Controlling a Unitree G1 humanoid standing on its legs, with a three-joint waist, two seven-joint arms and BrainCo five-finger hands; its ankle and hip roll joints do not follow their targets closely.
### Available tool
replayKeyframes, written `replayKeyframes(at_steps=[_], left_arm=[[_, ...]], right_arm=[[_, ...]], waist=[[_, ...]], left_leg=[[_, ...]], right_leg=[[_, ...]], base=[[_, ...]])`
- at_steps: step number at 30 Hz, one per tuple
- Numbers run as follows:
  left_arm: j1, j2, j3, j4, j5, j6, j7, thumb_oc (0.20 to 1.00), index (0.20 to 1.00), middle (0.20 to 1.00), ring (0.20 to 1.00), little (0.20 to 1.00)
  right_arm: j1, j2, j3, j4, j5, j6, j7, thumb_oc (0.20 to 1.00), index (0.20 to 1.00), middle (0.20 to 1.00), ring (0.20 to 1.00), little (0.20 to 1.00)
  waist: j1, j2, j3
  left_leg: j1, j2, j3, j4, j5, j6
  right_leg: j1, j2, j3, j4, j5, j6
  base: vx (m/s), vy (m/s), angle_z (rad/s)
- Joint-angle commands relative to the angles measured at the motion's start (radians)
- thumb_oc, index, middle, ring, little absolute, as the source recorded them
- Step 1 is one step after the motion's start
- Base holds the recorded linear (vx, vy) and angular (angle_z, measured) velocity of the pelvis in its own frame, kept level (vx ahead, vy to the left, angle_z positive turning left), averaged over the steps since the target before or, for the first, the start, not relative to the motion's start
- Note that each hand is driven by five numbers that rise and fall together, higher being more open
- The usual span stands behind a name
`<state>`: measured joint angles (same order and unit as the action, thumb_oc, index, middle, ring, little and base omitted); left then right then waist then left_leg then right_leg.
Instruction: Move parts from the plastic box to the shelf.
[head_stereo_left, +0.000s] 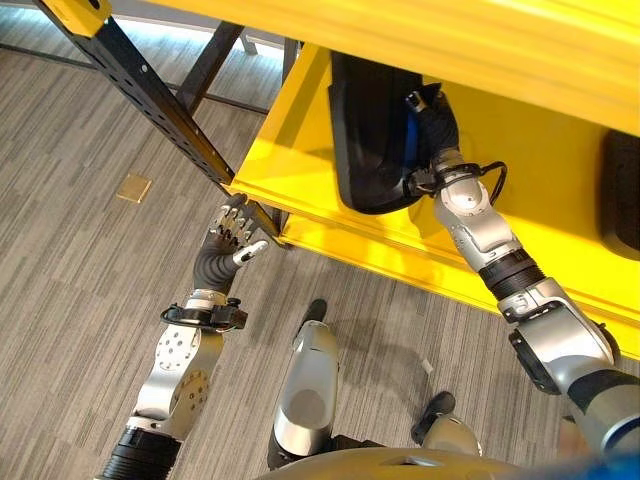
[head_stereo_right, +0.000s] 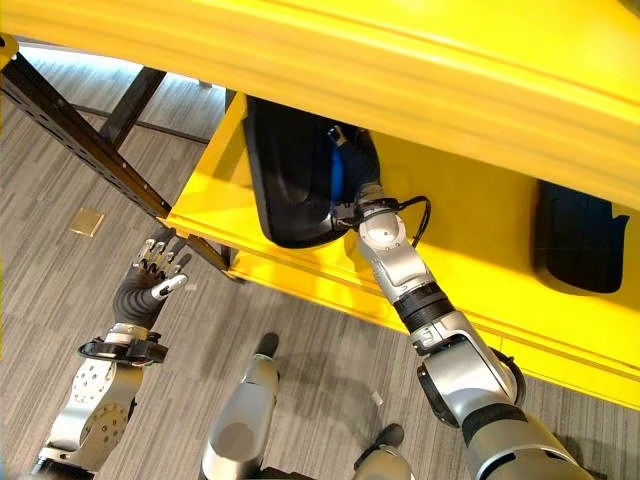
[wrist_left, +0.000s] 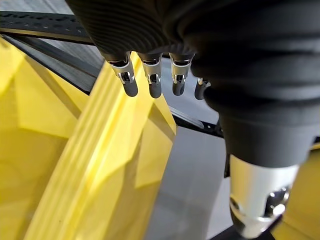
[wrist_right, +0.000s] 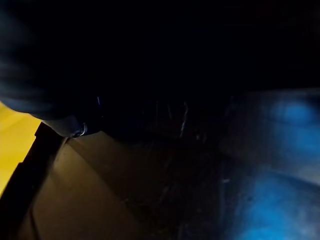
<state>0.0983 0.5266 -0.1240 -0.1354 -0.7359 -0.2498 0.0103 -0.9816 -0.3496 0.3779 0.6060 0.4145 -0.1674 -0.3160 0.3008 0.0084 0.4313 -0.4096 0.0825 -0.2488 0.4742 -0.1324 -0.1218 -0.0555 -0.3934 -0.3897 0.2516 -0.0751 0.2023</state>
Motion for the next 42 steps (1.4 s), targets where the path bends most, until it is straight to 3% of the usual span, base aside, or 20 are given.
replayKeyframes(at_steps=[1,7,14,30,42], left_arm=[[0.018,0.053,0.009,-0.079,-0.025,-0.060,0.000,1.000,1.000,1.000,1.000,1.000],[0.002,0.071,-0.025,-0.087,-0.035,-0.079,0.013,1.000,1.000,1.000,1.000,1.000],[-0.013,0.082,-0.041,-0.091,-0.040,-0.090,0.019,1.000,1.000,1.000,1.000,1.000],[-0.054,0.079,-0.085,-0.062,-0.033,-0.105,0.045,1.000,1.000,1.000,1.000,1.000],[-0.059,0.087,-0.097,-0.070,-0.046,-0.114,0.045,1.000,1.000,1.000,1.000,1.000]], right_arm=[[-0.089,-0.015,-0.035,0.027,-0.014,-0.079,-0.057,0.200,0.200,0.200,0.200,0.200],[-0.233,-0.056,-0.029,0.203,0.000,-0.078,-0.103,0.200,0.200,0.200,0.200,0.200],[-0.313,-0.084,0.022,0.319,-0.023,-0.062,-0.099,0.200,0.200,0.200,0.200,0.200],[-0.348,-0.138,0.053,0.518,-0.029,-0.039,-0.110,0.200,0.200,0.200,0.200,0.200],[-0.405,-0.202,0.048,0.606,-0.001,-0.043,-0.130,0.200,0.200,0.200,0.200,0.200]], waist=[[-0.008,-0.024,-0.053],[-0.028,-0.001,-0.017],[-0.038,0.003,0.005],[-0.095,0.009,0.046],[-0.106,0.021,0.063]], left_leg=[[0.035,0.013,0.024,-0.058,0.048,0.018],[-0.028,0.002,0.022,-0.004,0.037,0.023],[-0.067,-0.003,0.022,0.032,0.026,0.028],[-0.112,0.001,0.043,0.074,0.015,0.030],[-0.125,0.007,0.051,0.079,0.018,0.028]], right_leg=[[-0.084,0.013,0.083,0.199,-0.025,-0.034],[-0.157,0.006,0.114,0.257,-0.044,-0.043],[-0.197,0.003,0.128,0.293,-0.060,-0.049],[-0.280,0.010,0.181,0.349,-0.077,-0.068],[-0.306,0.015,0.198,0.360,-0.080,-0.067]], base=[[-0.09,0.020,-0.02],[-0.07,0.039,-0.02],[-0.01,0.006,-0.02],[-0.02,0.010,-0.05],[-0.02,-0.005,-0.04]])
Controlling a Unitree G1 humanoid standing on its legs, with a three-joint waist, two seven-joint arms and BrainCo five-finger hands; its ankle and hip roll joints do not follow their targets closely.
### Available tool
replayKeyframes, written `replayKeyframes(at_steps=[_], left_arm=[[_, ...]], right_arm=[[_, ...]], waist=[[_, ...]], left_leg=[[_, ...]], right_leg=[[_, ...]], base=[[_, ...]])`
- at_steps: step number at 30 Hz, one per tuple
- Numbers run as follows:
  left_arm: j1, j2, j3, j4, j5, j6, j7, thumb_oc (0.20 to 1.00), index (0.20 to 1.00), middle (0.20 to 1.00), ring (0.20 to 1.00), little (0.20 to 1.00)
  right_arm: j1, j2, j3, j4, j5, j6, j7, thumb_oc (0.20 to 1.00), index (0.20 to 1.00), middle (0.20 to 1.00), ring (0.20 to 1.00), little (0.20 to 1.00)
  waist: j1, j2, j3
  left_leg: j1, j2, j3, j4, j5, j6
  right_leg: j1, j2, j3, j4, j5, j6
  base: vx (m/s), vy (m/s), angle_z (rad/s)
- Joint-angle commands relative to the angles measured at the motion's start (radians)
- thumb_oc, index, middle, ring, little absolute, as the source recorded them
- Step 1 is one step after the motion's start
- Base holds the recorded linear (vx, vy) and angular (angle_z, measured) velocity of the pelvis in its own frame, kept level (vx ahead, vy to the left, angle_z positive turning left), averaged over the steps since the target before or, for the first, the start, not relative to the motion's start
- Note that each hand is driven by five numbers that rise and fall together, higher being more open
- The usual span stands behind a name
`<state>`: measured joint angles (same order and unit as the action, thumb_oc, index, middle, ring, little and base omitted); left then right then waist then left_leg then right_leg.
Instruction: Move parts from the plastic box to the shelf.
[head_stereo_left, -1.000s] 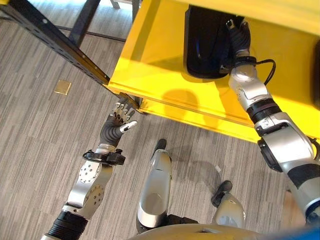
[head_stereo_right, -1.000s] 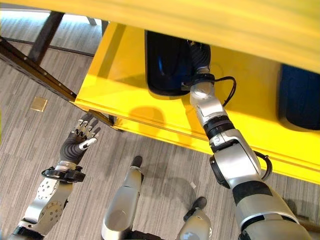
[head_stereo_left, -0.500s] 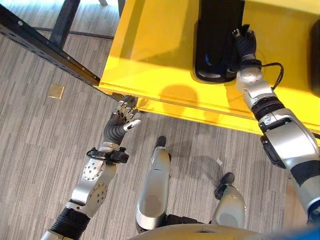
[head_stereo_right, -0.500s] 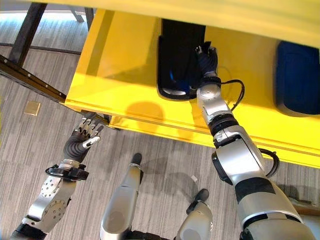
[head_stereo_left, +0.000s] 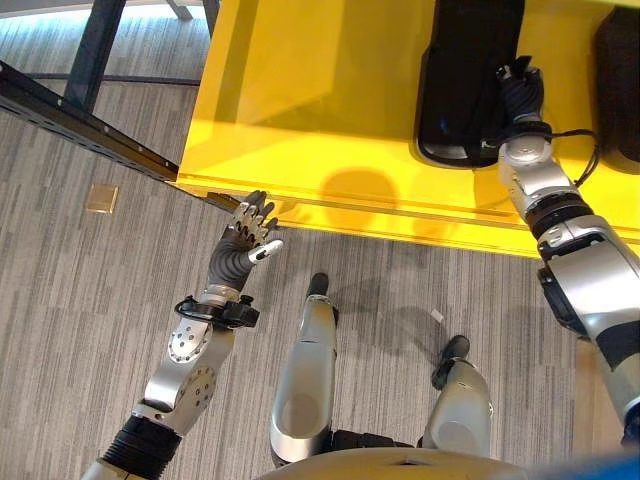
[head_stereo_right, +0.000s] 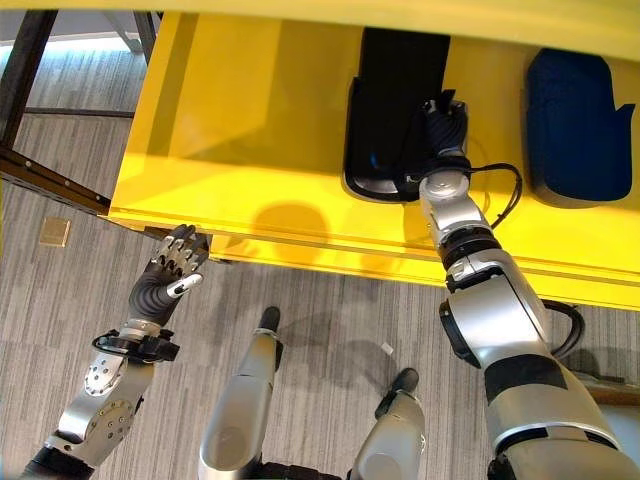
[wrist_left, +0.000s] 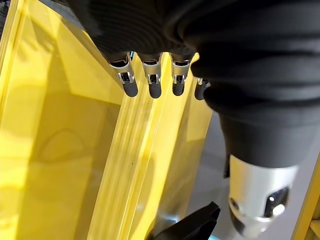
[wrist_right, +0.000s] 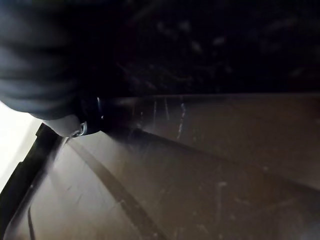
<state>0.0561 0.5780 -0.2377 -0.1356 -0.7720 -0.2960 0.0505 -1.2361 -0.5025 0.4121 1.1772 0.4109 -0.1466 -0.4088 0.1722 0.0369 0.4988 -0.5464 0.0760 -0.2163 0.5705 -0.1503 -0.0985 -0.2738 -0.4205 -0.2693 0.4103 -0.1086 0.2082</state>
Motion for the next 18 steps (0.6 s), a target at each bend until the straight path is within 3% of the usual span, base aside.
replayKeyframes(at_steps=[1,18], left_arm=[[-0.018,0.036,0.016,-0.072,-0.011,-0.069,0.007,1.000,1.000,1.000,1.000,1.000],[-0.015,0.042,0.012,-0.080,-0.019,-0.078,0.007,1.000,1.000,1.000,1.000,1.000]], right_arm=[[-0.160,-0.053,0.015,0.043,0.005,-0.064,-0.037,0.200,0.200,0.200,0.200,0.200],[-0.237,-0.072,0.091,0.084,-0.012,-0.063,-0.033,0.200,0.200,0.200,0.200,0.200]], waist=[[0.023,-0.008,-0.004],[0.028,0.000,0.020]], left_leg=[[0.012,0.013,0.018,-0.019,0.036,0.004],[-0.028,0.004,0.021,0.002,0.037,0.008]], right_leg=[[-0.090,0.041,0.076,0.202,-0.047,-0.073],[-0.121,0.038,0.080,0.222,-0.046,-0.072]], base=[[-0.01,-0.021,-0.03],[0.00,0.000,0.00]])
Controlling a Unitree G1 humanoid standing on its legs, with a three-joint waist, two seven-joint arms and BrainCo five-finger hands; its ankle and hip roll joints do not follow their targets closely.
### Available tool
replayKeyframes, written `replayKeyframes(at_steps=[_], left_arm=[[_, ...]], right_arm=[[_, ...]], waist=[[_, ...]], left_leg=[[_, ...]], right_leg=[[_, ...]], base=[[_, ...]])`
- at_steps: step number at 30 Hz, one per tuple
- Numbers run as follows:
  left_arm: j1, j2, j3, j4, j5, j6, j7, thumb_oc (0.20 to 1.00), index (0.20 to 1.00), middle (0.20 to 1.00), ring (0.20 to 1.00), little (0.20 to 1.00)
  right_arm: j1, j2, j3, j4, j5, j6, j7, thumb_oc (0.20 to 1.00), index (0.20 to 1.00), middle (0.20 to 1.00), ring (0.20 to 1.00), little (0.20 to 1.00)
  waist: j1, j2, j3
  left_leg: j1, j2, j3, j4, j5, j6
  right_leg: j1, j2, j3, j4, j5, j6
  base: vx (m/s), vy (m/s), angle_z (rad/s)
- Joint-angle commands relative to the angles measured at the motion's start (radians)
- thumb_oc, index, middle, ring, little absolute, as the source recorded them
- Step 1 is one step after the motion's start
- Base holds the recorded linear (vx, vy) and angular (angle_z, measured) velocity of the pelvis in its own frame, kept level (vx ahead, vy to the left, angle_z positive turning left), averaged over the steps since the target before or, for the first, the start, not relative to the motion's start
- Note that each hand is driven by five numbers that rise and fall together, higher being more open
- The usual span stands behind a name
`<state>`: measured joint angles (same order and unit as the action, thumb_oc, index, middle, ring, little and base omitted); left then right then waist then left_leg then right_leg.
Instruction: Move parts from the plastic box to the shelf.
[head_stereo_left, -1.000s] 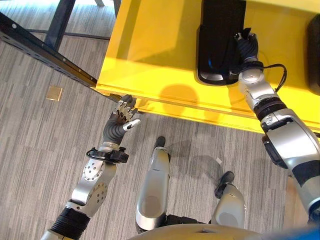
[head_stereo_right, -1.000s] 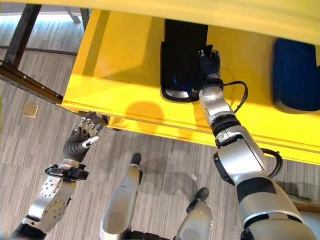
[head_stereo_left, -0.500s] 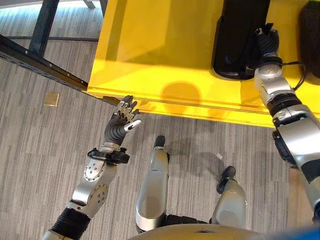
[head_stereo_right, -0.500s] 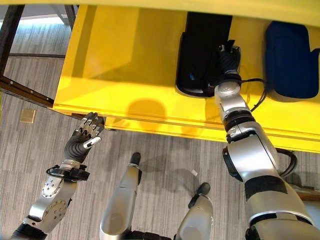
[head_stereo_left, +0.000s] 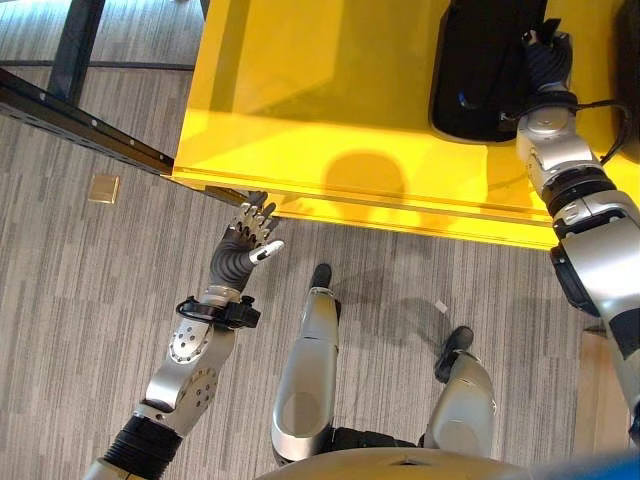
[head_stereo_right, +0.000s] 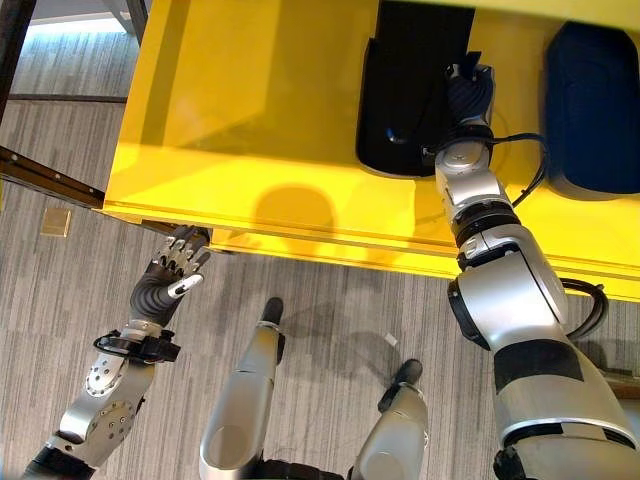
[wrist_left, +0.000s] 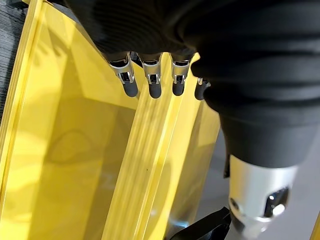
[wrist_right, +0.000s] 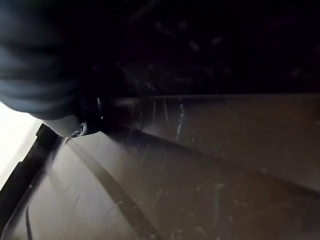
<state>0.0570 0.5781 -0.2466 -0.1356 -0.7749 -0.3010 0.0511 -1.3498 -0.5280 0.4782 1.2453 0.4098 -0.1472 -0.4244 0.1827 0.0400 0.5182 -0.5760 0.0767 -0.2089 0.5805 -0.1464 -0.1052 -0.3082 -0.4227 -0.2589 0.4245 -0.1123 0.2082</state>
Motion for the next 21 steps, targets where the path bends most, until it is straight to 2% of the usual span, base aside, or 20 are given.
replayKeyframes(at_steps=[1,13,14,15,21], left_arm=[[-0.017,0.042,0.020,-0.081,-0.017,-0.074,0.009,1.000,1.000,1.000,1.000,1.000],[-0.024,0.041,0.012,-0.078,-0.015,-0.085,0.025,1.000,1.000,1.000,1.000,1.000],[-0.025,0.042,0.011,-0.076,-0.013,-0.084,0.027,1.000,1.000,1.000,1.000,1.000],[-0.026,0.043,0.010,-0.075,-0.012,-0.084,0.028,1.000,1.000,1.000,1.000,1.000],[-0.021,0.047,0.017,-0.073,-0.001,-0.086,0.035,1.000,1.000,1.000,1.000,1.000]], right_arm=[[-0.124,-0.046,0.027,0.016,-0.012,-0.063,-0.017,0.200,0.200,0.200,0.200,0.200],[-0.140,-0.034,0.025,0.047,0.002,-0.062,-0.020,0.200,0.200,0.200,0.200,0.200],[-0.144,-0.030,0.020,0.065,0.010,-0.060,-0.021,0.837,0.837,0.837,0.837,0.837],[-0.145,-0.029,0.017,0.071,0.016,-0.059,-0.021,1.000,1.000,1.000,1.000,1.000],[-0.155,-0.024,0.022,0.080,0.024,-0.058,-0.021,1.000,1.000,1.000,1.000,1.000]], waist=[[0.018,-0.003,0.001],[0.012,-0.004,0.002],[0.012,-0.004,0.002],[0.011,-0.003,0.002],[0.011,-0.005,0.002]], left_leg=[[0.001,0.003,0.014,-0.007,0.032,0.015],[-0.015,0.007,0.025,0.003,0.023,0.017],[-0.017,0.007,0.027,0.006,0.023,0.018],[-0.018,0.007,0.027,0.006,0.023,0.018],[-0.016,0.008,0.028,0.004,0.025,0.017]], right_leg=[[-0.089,0.040,0.071,0.209,-0.043,-0.072],[-0.107,0.042,0.077,0.213,-0.043,-0.069],[-0.110,0.043,0.081,0.217,-0.046,-0.070],[-0.110,0.043,0.082,0.216,-0.046,-0.070],[-0.111,0.048,0.085,0.212,-0.044,-0.071]], base=[[0.00,0.000,0.00],[0.00,0.000,0.00],[0.00,0.000,0.00],[0.00,0.000,0.00],[0.00,0.000,0.00]])
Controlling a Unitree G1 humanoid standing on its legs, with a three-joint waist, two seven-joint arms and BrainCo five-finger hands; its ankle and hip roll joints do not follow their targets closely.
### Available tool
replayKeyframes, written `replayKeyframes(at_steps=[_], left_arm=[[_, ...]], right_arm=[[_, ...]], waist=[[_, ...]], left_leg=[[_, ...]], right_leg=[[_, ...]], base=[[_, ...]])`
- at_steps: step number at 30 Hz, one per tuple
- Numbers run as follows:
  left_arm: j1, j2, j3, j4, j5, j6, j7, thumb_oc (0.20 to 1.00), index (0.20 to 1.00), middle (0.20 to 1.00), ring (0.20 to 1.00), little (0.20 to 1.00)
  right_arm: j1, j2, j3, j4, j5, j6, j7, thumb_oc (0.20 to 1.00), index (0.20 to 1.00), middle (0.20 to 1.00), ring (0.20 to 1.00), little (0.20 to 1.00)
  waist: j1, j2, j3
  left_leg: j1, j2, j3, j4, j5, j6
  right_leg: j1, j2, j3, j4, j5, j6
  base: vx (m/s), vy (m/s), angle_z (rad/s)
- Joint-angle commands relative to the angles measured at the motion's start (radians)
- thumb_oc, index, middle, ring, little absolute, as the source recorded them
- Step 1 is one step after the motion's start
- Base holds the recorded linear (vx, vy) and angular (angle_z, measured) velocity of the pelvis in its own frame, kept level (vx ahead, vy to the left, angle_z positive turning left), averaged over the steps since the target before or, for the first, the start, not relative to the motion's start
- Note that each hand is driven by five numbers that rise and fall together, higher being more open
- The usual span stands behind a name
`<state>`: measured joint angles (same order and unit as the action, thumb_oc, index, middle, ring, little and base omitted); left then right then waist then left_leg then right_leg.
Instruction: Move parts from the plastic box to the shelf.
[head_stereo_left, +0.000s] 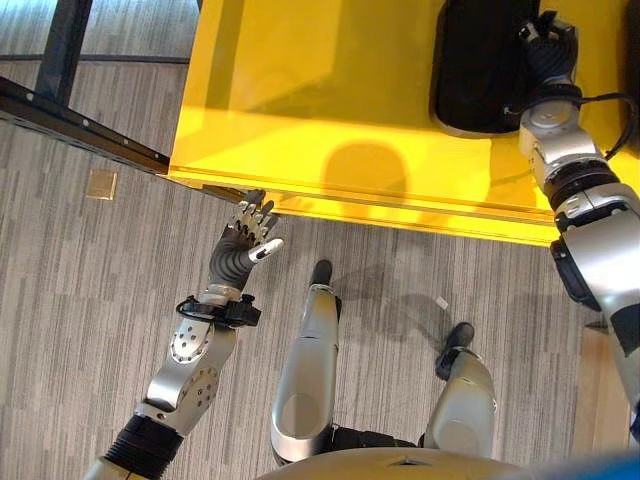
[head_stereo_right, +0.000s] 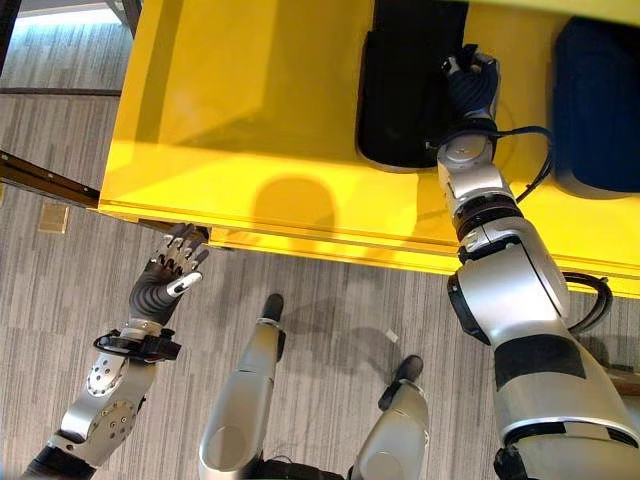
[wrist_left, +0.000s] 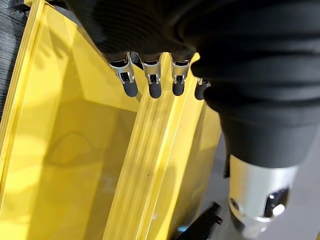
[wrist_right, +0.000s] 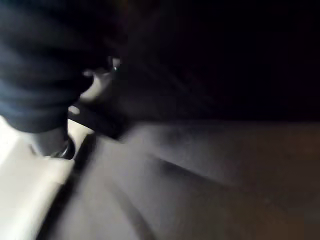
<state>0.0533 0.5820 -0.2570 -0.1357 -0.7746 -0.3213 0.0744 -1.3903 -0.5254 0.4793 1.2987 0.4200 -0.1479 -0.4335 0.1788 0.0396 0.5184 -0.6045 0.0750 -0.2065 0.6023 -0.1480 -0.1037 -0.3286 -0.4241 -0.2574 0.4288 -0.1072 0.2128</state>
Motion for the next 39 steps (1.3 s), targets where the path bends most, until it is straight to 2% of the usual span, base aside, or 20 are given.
replayKeyframes(at_steps=[1,16,33,39], left_arm=[[-0.017,0.043,0.031,-0.072,-0.002,-0.066,0.015,1.000,1.000,1.000,1.000,1.000],[-0.017,0.055,0.038,-0.056,-0.019,-0.072,0.002,1.000,1.000,1.000,1.000,1.000],[-0.019,0.062,0.021,-0.054,-0.029,-0.065,0.005,1.000,1.000,1.000,1.000,1.000],[-0.013,0.051,0.035,-0.045,-0.026,-0.068,0.015,1.000,1.000,1.000,1.000,1.000]], right_arm=[[-0.120,-0.020,0.030,0.023,0.010,-0.056,-0.012,1.000,1.000,1.000,1.000,1.000],[-0.107,0.011,0.026,-0.072,-0.007,-0.075,-0.033,1.000,1.000,1.000,1.000,1.000],[-0.063,0.090,-0.057,-0.045,0.082,-0.093,-0.026,1.000,1.000,1.000,1.000,1.000],[-0.014,0.091,-0.053,-0.182,0.063,-0.121,-0.042,1.000,1.000,1.000,1.000,1.000]], waist=[[0.013,-0.008,0.002],[0.001,-0.024,0.002],[0.010,-0.025,0.002],[-0.002,-0.037,0.002]], left_leg=[[0.012,0.012,0.026,-0.019,0.028,0.015],[0.026,0.023,0.023,-0.034,0.041,0.006],[0.041,0.026,0.021,-0.030,0.038,0.006],[0.048,0.031,0.028,-0.031,0.038,0.007]], right_leg=[[-0.092,0.051,0.083,0.209,-0.048,-0.076],[-0.077,0.058,0.080,0.198,-0.040,-0.075],[-0.043,0.064,0.076,0.182,-0.035,-0.071],[-0.041,0.065,0.082,0.178,-0.031,-0.071]], base=[[0.00,0.000,0.00],[-0.01,0.001,0.00],[0.00,0.001,0.00],[0.00,0.000,0.00]])
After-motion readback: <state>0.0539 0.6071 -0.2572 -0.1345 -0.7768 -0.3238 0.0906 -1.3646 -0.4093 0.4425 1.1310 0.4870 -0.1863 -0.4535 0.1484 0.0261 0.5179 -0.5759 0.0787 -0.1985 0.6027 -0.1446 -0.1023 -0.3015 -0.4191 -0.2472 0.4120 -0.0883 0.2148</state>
